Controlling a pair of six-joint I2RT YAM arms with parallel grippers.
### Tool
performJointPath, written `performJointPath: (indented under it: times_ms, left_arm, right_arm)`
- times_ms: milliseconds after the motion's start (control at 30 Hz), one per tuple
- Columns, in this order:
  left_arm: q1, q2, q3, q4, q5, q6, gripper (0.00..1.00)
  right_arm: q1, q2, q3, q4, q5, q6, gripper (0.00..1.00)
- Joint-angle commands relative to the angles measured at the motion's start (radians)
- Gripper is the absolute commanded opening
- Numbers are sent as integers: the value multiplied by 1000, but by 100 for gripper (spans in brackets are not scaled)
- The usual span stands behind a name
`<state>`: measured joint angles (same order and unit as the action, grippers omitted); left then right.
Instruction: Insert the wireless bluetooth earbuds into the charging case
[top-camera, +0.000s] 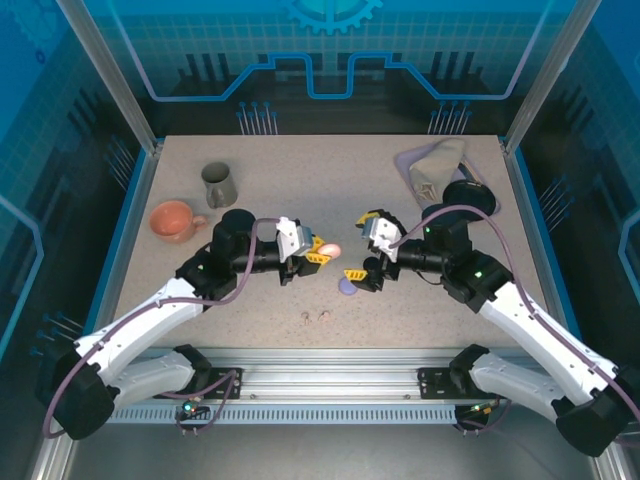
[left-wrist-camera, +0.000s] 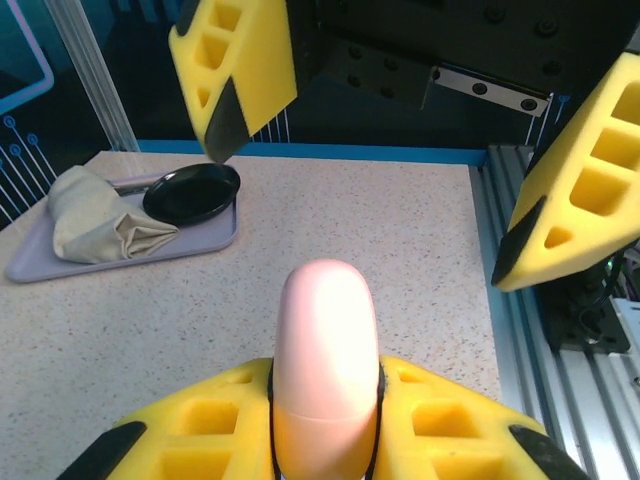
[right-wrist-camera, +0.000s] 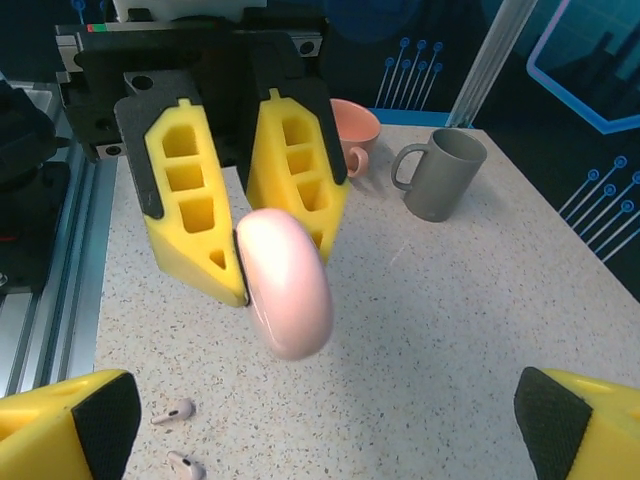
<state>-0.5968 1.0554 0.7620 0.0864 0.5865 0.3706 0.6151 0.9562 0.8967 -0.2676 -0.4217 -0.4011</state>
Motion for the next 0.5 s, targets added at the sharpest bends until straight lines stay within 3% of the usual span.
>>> performJointPath:
  times_ms: [0, 167, 467]
  left_arm:
    - [-8, -22, 7, -17, -5, 72, 0]
    - [-11, -23, 9, -31, -4, 77, 0]
    - [-14, -38, 13, -35, -12, 92, 0]
  right_arm:
    - [23, 24, 40, 27, 43, -61, 94]
    - [30, 66, 76, 28, 43, -73, 83]
    - [33, 111, 113, -109, -74, -157, 64]
